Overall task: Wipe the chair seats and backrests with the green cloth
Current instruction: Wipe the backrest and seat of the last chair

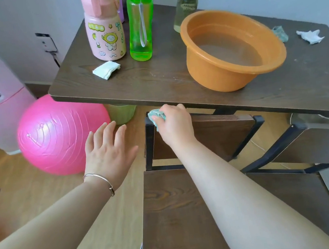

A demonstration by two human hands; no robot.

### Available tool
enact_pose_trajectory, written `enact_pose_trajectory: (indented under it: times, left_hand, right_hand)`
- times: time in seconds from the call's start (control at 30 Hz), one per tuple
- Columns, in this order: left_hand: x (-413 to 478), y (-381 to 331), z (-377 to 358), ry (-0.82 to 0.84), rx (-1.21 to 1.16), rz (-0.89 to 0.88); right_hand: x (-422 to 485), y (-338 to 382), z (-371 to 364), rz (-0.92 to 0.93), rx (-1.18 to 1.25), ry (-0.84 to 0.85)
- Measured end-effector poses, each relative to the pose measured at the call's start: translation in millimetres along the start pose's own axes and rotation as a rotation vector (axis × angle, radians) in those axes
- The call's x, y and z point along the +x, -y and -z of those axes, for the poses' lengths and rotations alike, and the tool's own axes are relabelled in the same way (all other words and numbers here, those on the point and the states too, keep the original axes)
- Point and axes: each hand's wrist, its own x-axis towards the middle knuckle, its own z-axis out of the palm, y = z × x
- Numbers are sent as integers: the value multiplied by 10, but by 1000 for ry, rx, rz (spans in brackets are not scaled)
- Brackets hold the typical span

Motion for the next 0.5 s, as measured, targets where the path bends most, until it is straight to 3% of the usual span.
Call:
enact_pose_trajectory:
  times: [0.4, 0.5]
  left_hand:
    - [-260, 193, -221, 46, 20, -13]
    - [-275, 182, -333, 50, 14, -22]
  right_hand:
    - [-311, -166, -301, 345, -22, -250]
    - [-432, -328, -467, 427, -79, -225]
